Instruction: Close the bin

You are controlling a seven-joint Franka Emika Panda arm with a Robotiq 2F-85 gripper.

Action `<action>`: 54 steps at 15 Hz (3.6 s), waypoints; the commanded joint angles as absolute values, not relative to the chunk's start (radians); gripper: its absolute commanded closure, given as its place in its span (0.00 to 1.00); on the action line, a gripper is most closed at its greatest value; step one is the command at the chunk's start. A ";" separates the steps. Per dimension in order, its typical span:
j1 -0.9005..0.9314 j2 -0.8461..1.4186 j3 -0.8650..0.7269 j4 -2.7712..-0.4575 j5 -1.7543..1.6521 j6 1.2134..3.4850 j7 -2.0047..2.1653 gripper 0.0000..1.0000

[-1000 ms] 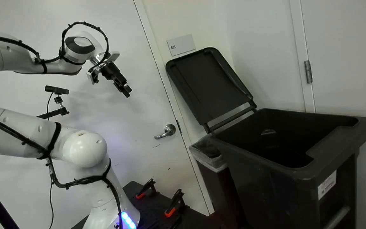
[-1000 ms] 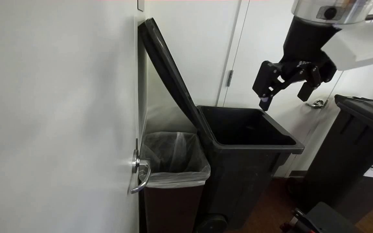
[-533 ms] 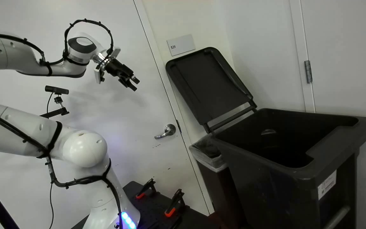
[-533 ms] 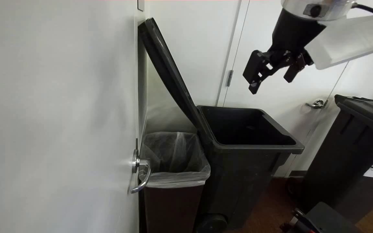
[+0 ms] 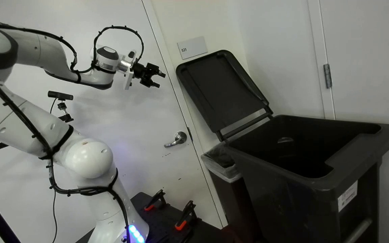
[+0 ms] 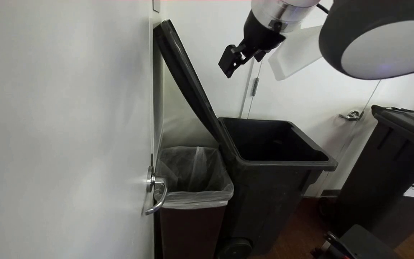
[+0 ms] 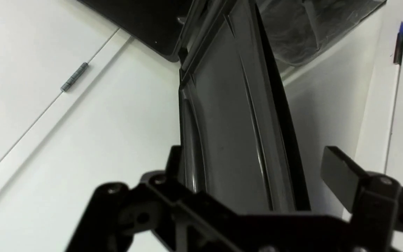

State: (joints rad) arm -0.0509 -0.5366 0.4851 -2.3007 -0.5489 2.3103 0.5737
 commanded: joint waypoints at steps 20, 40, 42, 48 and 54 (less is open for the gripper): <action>0.079 -0.016 0.351 -1.934 -1.078 2.405 0.701 0.00; 0.221 0.205 0.205 -1.707 -1.331 2.392 0.963 0.00; 0.224 0.208 0.205 -1.706 -1.318 2.390 0.961 0.00; 0.232 0.196 0.215 -1.714 -1.198 2.400 0.895 0.00; 0.244 0.224 0.198 -1.669 -1.210 2.383 0.900 0.00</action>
